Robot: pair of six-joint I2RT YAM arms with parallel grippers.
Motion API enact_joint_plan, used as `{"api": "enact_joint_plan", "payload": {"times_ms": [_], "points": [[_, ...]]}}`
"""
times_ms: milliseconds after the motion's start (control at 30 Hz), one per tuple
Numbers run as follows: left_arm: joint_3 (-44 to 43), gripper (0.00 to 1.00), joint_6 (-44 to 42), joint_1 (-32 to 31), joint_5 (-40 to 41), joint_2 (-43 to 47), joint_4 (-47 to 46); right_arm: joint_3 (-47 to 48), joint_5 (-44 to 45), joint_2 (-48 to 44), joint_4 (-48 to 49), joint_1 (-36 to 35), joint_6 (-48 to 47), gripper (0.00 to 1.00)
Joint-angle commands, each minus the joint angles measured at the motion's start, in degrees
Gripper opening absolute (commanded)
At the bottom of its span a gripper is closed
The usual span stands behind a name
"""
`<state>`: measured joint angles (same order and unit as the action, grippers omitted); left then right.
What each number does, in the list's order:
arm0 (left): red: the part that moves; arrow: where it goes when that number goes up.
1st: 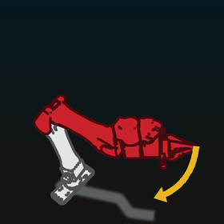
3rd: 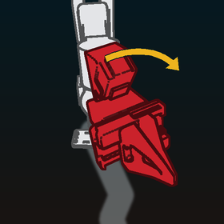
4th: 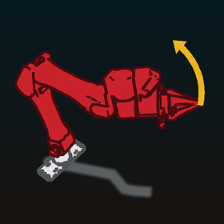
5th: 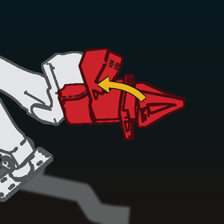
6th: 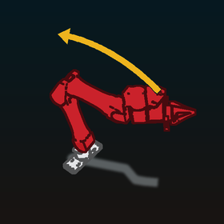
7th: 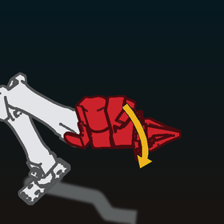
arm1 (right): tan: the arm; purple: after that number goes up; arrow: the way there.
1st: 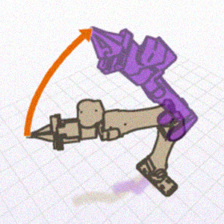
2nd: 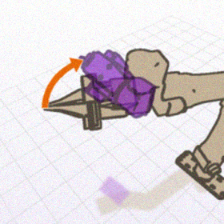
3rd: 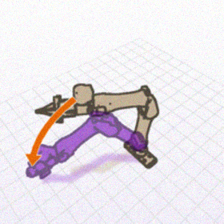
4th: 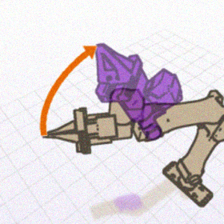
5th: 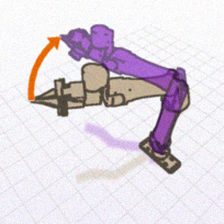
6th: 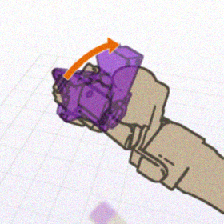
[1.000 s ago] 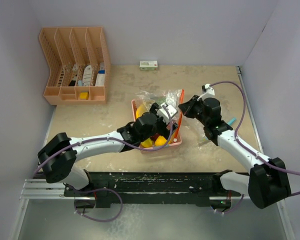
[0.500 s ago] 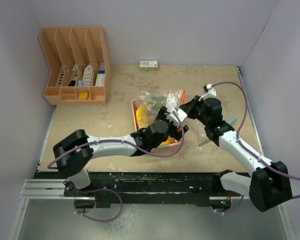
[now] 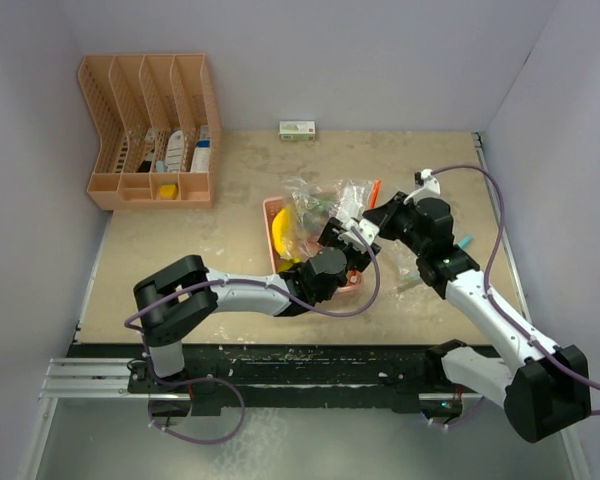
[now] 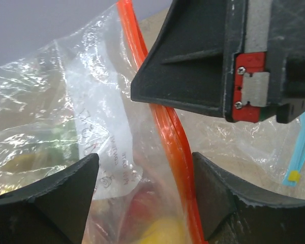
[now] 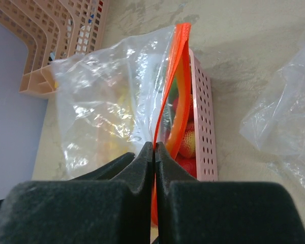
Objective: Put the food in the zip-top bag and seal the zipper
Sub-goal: Pick up the zipper food storage bag from the bin.
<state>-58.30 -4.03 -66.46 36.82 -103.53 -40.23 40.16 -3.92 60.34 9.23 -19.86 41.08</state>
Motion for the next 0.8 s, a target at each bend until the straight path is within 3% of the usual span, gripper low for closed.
{"api": "enact_joint_plan", "payload": {"times_ms": [0,133,300,400,467,633,767], "points": [[-2.3,0.69,-2.4,0.0,2.7,-0.4,-6.0,2.7,0.4,-2.3,-1.6,0.0,0.0,0.00],[-1.8,0.43,-2.6,0.0,1.2,1.3,-5.0,3.2,0.5,-3.4,-3.8,0.0,-0.9,0.00],[1.2,0.00,-2.0,0.5,0.9,6.0,-3.3,3.9,-1.3,-7.2,-6.1,0.0,-2.2,0.30],[4.3,0.00,0.6,1.5,-0.9,10.7,-1.0,4.7,-0.1,-11.7,-9.6,0.0,-3.6,0.51],[6.3,0.00,3.1,2.3,-2.5,14.5,1.3,4.9,1.3,-14.6,-12.1,0.0,-4.3,0.58],[9.3,0.00,8.4,4.2,-8.6,23.7,6.9,4.2,1.8,-18.5,-14.4,0.0,-3.9,0.60],[10.6,0.00,9.5,4.4,-11.5,26.4,7.4,2.3,-2.7,-17.4,-9.5,0.0,-1.9,0.60]]}}
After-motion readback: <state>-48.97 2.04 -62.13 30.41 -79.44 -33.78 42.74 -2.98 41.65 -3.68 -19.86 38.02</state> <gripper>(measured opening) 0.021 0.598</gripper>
